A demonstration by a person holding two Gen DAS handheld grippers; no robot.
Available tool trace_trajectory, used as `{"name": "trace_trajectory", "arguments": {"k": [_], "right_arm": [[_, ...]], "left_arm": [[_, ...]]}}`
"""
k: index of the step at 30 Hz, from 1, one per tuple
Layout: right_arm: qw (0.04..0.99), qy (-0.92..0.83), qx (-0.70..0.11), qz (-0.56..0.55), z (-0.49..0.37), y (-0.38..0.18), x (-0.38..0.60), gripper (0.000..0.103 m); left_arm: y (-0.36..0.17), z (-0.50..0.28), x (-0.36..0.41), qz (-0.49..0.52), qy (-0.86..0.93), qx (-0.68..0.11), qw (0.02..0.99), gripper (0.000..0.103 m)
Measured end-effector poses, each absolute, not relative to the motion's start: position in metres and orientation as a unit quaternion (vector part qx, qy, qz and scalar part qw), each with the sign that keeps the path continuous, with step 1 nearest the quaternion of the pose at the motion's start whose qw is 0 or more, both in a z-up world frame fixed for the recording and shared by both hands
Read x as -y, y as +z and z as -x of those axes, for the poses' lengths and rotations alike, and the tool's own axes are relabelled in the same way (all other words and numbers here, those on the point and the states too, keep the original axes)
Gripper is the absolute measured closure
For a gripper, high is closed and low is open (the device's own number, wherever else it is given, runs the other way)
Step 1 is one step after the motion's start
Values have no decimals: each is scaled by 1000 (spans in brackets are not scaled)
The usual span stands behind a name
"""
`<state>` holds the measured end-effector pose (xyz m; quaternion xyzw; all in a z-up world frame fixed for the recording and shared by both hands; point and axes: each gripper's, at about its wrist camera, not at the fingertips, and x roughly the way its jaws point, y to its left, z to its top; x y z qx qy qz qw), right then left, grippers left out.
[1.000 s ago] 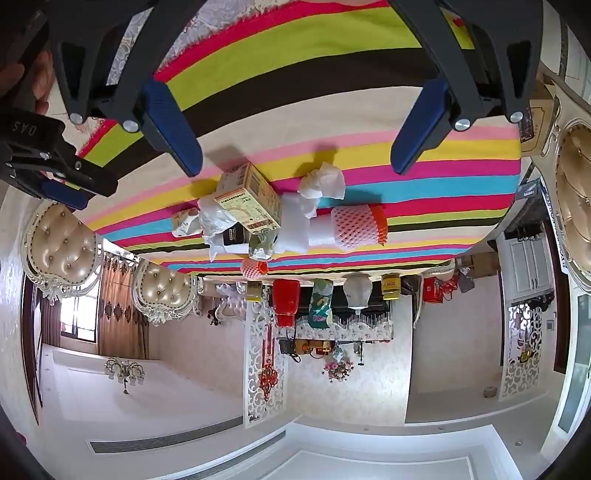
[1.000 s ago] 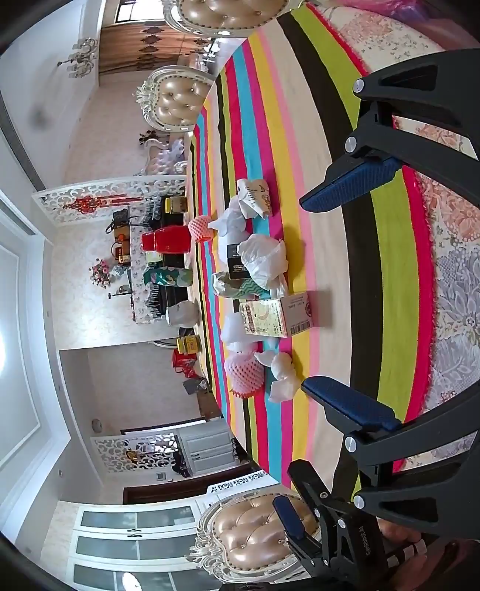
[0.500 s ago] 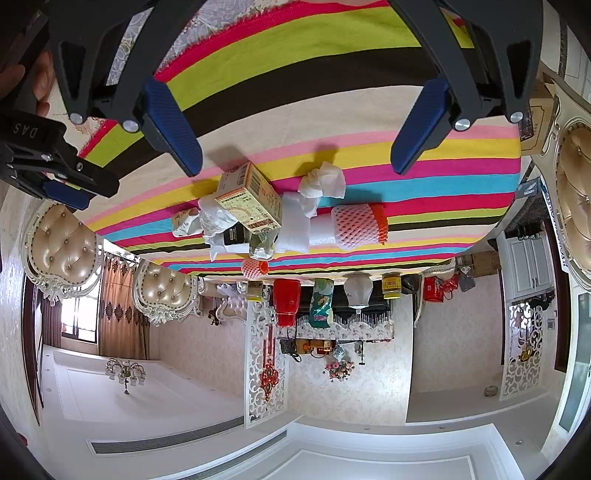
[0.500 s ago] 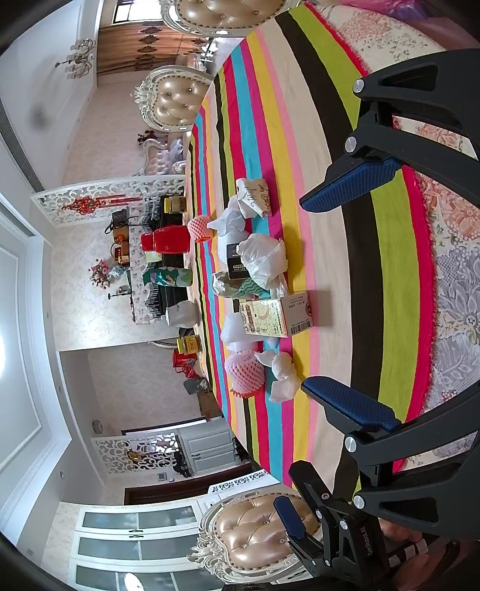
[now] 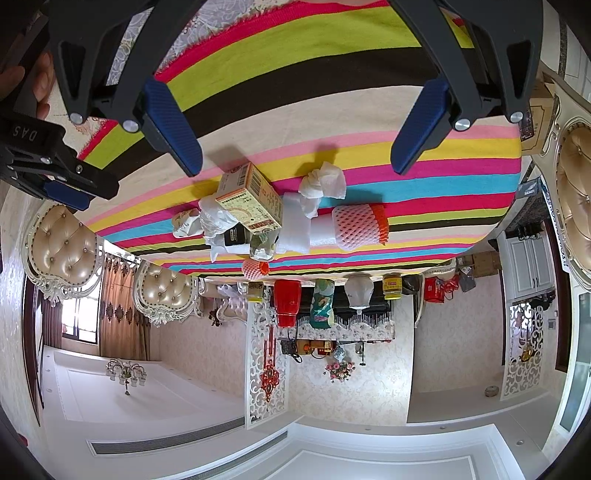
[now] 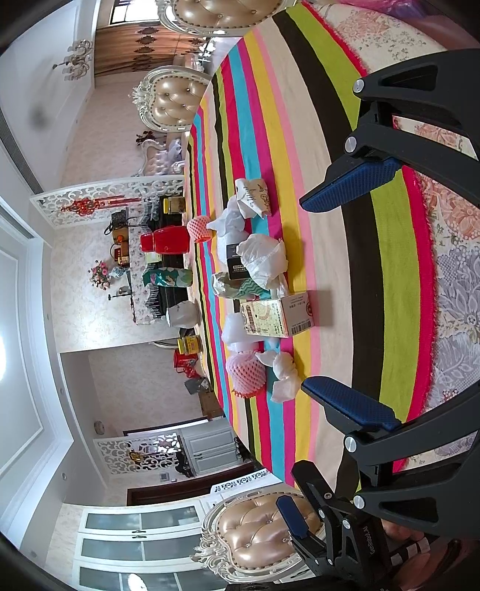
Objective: Collect trash
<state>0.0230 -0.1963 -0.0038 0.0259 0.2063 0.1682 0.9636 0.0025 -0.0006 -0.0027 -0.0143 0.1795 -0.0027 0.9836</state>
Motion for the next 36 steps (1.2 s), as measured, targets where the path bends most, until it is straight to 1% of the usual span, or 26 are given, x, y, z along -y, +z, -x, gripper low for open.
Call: {"name": "trace_trajectory", "arguments": {"k": [36], "right_arm": [[963, 167, -207, -39, -23, -7, 202, 18]], "left_arm": [[-10, 0, 2, 13, -3, -183, 983, 4]]}}
